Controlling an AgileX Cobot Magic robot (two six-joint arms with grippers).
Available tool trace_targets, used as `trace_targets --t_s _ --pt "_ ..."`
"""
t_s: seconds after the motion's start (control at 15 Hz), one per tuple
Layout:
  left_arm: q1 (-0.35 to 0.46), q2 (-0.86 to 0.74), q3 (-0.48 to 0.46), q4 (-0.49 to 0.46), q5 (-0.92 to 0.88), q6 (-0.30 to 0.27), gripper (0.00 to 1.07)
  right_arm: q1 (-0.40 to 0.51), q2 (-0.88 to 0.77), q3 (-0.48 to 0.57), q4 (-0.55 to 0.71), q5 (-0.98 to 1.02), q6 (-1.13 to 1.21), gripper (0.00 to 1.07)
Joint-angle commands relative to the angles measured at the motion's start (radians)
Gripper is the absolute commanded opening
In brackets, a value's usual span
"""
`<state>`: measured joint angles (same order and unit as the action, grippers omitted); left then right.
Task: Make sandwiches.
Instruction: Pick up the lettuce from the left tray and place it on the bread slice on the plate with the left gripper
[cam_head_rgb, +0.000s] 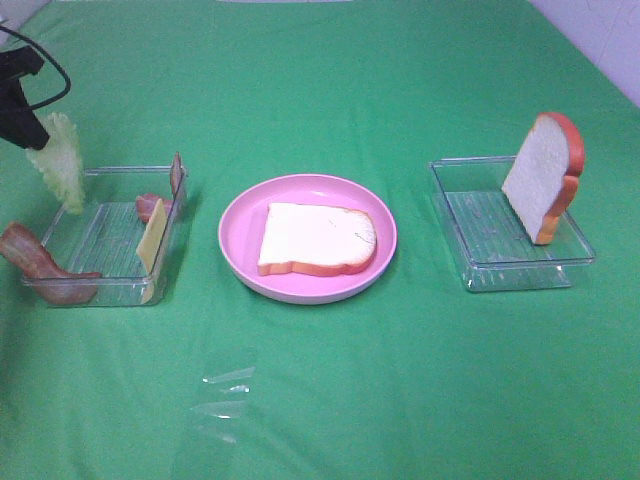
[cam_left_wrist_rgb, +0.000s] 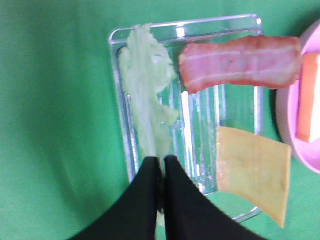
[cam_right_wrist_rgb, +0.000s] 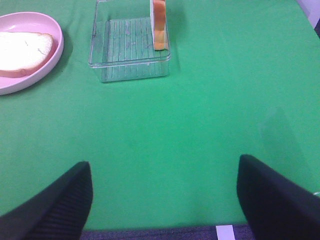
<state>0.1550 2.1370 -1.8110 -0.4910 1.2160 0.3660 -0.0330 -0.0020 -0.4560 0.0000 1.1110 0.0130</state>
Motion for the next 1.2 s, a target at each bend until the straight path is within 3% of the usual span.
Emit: trace_targets --t_s 0.07,0.27,0.47,0.6,0.73,1.2 --pt "-0.029 -0.044 -0.013 -0.107 0.102 0.032 0.0 -0.005 -0.026 0.003 0.0 -0.003 -0.013 0.77" --pt "-0.116 -0.078 -0.07 -0.177 0.101 0.027 0.0 -0.005 -0.026 0.003 0.0 -0.003 -0.013 0.77" --pt "-0.237 -0.089 -0.137 -0.18 0.101 0.007 0.0 -0.005 -0.026 0.003 0.0 -0.004 -0.013 0.77" --pt "-0.387 -0.087 -0.192 -0.192 0.1 -0.012 0.0 -0.005 -0.026 0.003 0.0 -0.004 -0.013 0.77" --pt "-0.469 -0.073 -0.192 -0.209 0.083 -0.013 0.0 -0.005 -0.026 0.003 0.0 -0.004 -0.013 0.77" --pt "-0.609 0.08 -0.192 -0.254 0.065 0.011 0.0 -0.005 -0.026 0.003 0.0 -0.004 -0.013 0.77"
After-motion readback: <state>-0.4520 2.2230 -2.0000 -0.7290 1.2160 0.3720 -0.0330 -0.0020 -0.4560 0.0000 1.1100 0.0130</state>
